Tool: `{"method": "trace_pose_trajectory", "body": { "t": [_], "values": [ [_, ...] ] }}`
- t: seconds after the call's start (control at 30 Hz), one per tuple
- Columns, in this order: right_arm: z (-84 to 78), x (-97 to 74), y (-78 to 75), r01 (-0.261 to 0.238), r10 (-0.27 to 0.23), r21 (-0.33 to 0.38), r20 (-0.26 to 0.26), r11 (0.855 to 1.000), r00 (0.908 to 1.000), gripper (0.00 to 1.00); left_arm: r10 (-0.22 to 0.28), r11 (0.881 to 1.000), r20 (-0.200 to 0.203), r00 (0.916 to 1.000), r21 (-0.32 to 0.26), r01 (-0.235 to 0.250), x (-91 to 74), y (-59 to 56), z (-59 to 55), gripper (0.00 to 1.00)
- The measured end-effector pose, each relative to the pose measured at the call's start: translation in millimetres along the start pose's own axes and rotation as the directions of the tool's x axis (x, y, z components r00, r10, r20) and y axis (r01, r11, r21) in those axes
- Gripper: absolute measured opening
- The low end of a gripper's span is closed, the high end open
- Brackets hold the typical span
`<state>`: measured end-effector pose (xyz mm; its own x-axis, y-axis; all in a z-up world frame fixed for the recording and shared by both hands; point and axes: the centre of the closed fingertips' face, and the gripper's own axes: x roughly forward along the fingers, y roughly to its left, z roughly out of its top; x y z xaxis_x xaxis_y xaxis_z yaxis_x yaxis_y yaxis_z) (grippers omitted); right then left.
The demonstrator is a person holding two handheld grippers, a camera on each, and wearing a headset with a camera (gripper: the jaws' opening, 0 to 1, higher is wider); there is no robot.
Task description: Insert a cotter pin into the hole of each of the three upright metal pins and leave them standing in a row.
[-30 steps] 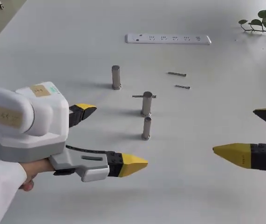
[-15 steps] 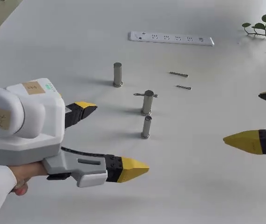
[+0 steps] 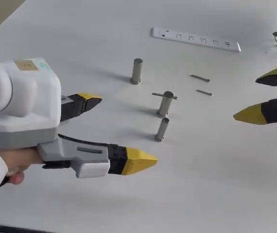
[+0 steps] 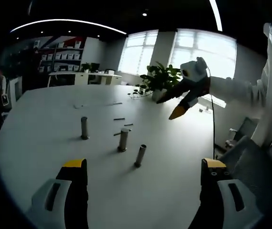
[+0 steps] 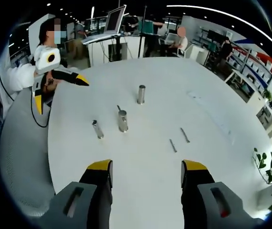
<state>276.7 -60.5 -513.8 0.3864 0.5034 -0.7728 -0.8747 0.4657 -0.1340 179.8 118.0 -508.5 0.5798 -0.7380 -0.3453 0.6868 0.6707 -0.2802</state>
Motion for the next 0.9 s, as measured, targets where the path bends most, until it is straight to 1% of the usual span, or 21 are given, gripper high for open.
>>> {"method": "trace_pose_trajectory", "body": {
  "t": [0.03, 0.07, 0.1, 0.13, 0.2, 0.27, 0.3, 0.33, 0.37, 0.4, 0.43, 0.53, 0.57, 0.6, 0.63, 0.67, 0.73, 0.77, 0.8, 0.83, 0.9],
  "values": [
    [-0.5, 7.9, -4.3, -0.004, 0.004, -0.010, -0.012, 1.000, 0.9999, 0.52, 0.002, 1.000, 0.015, 0.9999, -0.028, -0.002, -0.7, 0.6, 2.7, 0.99],
    [-0.5, 11.1, -6.1, -0.005, 0.004, -0.013, -0.016, 1.000, 0.9999, 0.50, 0.006, 0.999, 0.024, 0.9997, -0.053, -0.005, -1.8, 2.2, 4.3, 0.99],
    [0.1, 18.0, -10.2, -0.004, 0.004, -0.026, -0.024, 1.000, 0.9997, 0.50, 0.003, 0.998, 0.036, 0.9993, -0.062, -0.001, -3.5, 3.3, 6.5, 0.99],
    [0.1, 24.7, -12.9, -0.012, 0.010, -0.043, -0.040, 0.999, 0.9991, 0.49, 0.002, 0.998, 0.037, 0.9993, -0.060, 0.000, -4.9, 3.7, 7.0, 0.99],
    [1.0, 33.0, -12.9, -0.039, 0.036, -0.055, -0.053, 0.998, 0.9980, 0.45, 0.009, 0.998, 0.039, 0.9992, -0.056, -0.006, -7.2, 4.3, 8.2, 0.99],
    [3.5, 42.8, -12.4, -0.055, 0.051, -0.064, -0.060, 0.996, 0.9969, 0.43, 0.012, 0.999, 0.036, 0.9993, -0.049, -0.010, -9.8, 6.0, 7.6, 0.99],
    [0.0, 54.7, -23.8, -0.071, 0.065, -0.083, -0.073, 0.994, 0.9953, 0.43, 0.014, 0.999, 0.032, 0.9994, -0.047, -0.012, -11.7, 7.6, 6.2, 0.99],
    [-2.5, 59.9, -26.4, -0.075, 0.067, -0.096, -0.087, 0.993, 0.9939, 0.42, 0.016, 0.999, 0.027, 0.9995, -0.047, -0.015, -12.1, 6.8, 5.3, 0.99],
    [-6.4, 64.5, -26.2, -0.085, 0.070, -0.118, -0.122, 0.989, 0.9901, 0.41, 0.019, 0.999, 0.021, 0.9996, -0.048, -0.018, -13.8, 7.5, 3.8, 0.99],
    [-8.2, 68.3, -26.6, -0.087, 0.071, -0.121, -0.134, 0.989, 0.9884, 0.40, 0.020, 0.999, 0.016, 0.9997, -0.047, -0.019, -15.0, 7.4, 2.6, 0.99],
    [-8.0, 71.1, -25.4, -0.092, 0.075, -0.120, -0.137, 0.989, 0.9877, 0.39, 0.020, 0.999, 0.012, 0.9997, -0.046, -0.020, -16.2, 7.5, 1.8, 0.99],
    [-8.9, 80.2, -20.2, -0.141, 0.129, -0.081, -0.139, 0.987, 0.9818, 0.33, 0.019, 0.999, -0.003, 0.9998, -0.040, -0.019, -20.0, 7.3, -0.6, 0.99],
    [-9.0, 90.0, -32.5, -0.140, 0.129, -0.072, -0.138, 0.988, 0.9819, 0.33, 0.018, 0.999, -0.005, 0.9998, -0.037, -0.018, -20.9, 7.1, -0.7, 0.99],
    [-9.9, 95.3, -40.5, -0.129, 0.117, -0.072, -0.145, 0.989, 0.9825, 0.33, 0.017, 0.999, -0.010, 0.9998, -0.035, -0.018, -21.6, 4.3, -0.9, 0.99],
    [-10.3, 95.6, -42.0, -0.125, 0.112, -0.074, -0.153, 0.989, 0.9818, 0.33, 0.018, 0.999, -0.012, 0.9998, -0.034, -0.018, -22.1, 3.6, -0.9, 0.99],
    [-11.5, 97.7, -47.6, -0.113, 0.099, -0.077, -0.164, 0.991, 0.9815, 0.33, 0.019, 0.999, -0.012, 0.9997, -0.028, -0.019, -23.0, 3.8, -0.2, 0.99],
    [-12.8, 99.8, -56.5, -0.081, 0.062, -0.098, -0.180, 0.992, 0.9817, 0.32, 0.020, 0.999, -0.014, 0.9997, -0.025, -0.021, -23.7, 4.2, 0.3, 0.99],
    [-14.5, 101.5, -58.5, -0.080, 0.059, -0.103, -0.196, 0.991, 0.9788, 0.30, 0.022, 0.999, -0.011, 0.9997, -0.029, -0.022, -23.7, 4.4, 0.8, 0.99],
    [-15.0, 102.5, -58.9, -0.083, 0.062, -0.101, -0.199, 0.991, 0.9782, 0.27, 0.022, 0.999, -0.010, 0.9997, -0.031, -0.022, -23.9, 4.6, 0.9, 0.99],
    [-16.3, 103.8, -59.4, -0.089, 0.066, -0.097, -0.211, 0.991, 0.9753, 0.23, 0.022, 0.999, -0.012, 0.9997, -0.035, -0.022, -23.7, 4.8, 0.3, 0.99],
    [-17.0, 105.8, -59.3, -0.100, 0.073, -0.113, -0.225, 0.989, 0.9716, 0.22, 0.017, 0.999, -0.016, 0.9997, -0.030, -0.018, -23.1, 4.0, -2.4, 0.99]
  ]
}}
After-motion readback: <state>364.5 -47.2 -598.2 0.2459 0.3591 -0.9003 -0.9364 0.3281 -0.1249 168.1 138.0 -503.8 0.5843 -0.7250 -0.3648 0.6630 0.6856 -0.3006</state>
